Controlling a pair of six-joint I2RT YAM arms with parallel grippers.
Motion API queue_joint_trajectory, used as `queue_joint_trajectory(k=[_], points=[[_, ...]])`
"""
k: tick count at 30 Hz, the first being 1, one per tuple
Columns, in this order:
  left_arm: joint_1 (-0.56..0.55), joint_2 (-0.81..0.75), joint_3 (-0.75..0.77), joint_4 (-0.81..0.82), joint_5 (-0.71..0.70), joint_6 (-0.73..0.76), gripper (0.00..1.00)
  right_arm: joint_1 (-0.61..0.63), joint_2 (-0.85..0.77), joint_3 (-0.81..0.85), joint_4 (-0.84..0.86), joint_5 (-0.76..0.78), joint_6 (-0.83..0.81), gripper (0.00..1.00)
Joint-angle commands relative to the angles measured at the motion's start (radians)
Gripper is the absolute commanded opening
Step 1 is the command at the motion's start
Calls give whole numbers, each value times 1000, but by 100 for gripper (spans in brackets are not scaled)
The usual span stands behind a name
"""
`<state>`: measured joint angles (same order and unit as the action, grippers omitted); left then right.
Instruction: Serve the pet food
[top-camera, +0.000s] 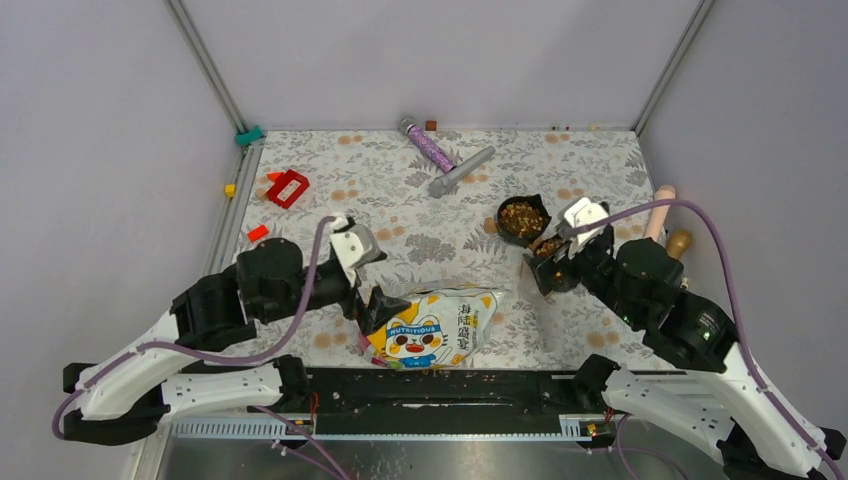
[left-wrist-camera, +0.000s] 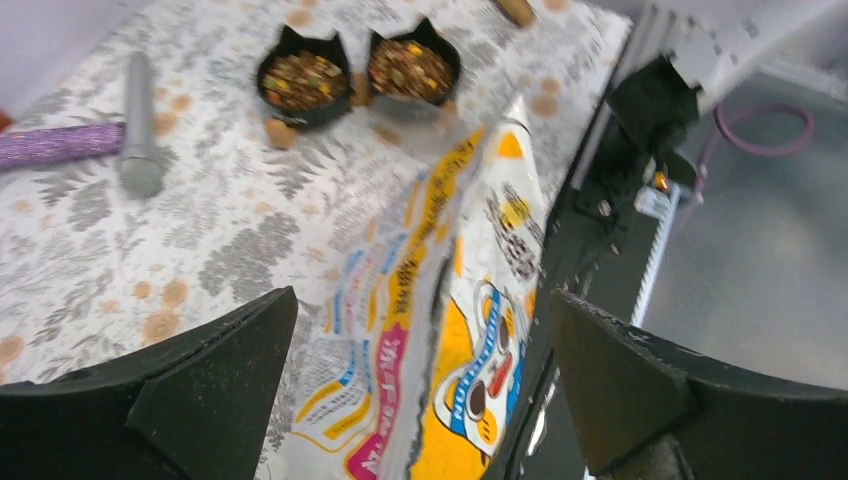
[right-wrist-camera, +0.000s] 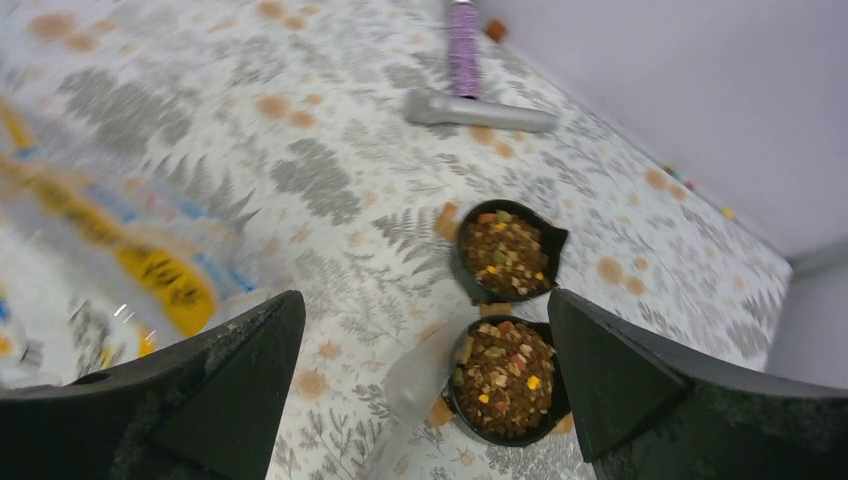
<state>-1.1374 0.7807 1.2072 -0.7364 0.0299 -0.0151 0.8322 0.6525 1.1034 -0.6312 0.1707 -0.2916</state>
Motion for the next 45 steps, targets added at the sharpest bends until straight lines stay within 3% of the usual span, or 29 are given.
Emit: queue_joint_trajectory(k=[1,4,6,12,16,20,23,30,40,45], points=[[4,8,98,111,-329,-150,99,-5,35,62,94,446,226,99],[15,43,143,78,-750,-306,99,-10,89,110,53,658,284,99],[73,71,183,11,-865,-374,99,-24,104,146,0,676,352,100],[503,148,214,-178,-632,-520,99,-107,118,175,-43,637,428,100],[562,186,150,-189,-695,-549,99,-274,184,182,-91,549,463,99],[657,200,63,-176,-645,-573,99,-586,294,183,-129,312,567,99],[696,181,-8,-136,-676,-570,99,-673,353,147,-119,259,586,99],[700,130,-83,-83,-781,-590,99,-729,379,-11,-63,295,684,100],[699,125,-117,-58,-806,-576,99,-729,191,-168,78,301,714,99],[699,128,-115,-49,-746,-560,99,-729,107,-232,145,314,709,99]])
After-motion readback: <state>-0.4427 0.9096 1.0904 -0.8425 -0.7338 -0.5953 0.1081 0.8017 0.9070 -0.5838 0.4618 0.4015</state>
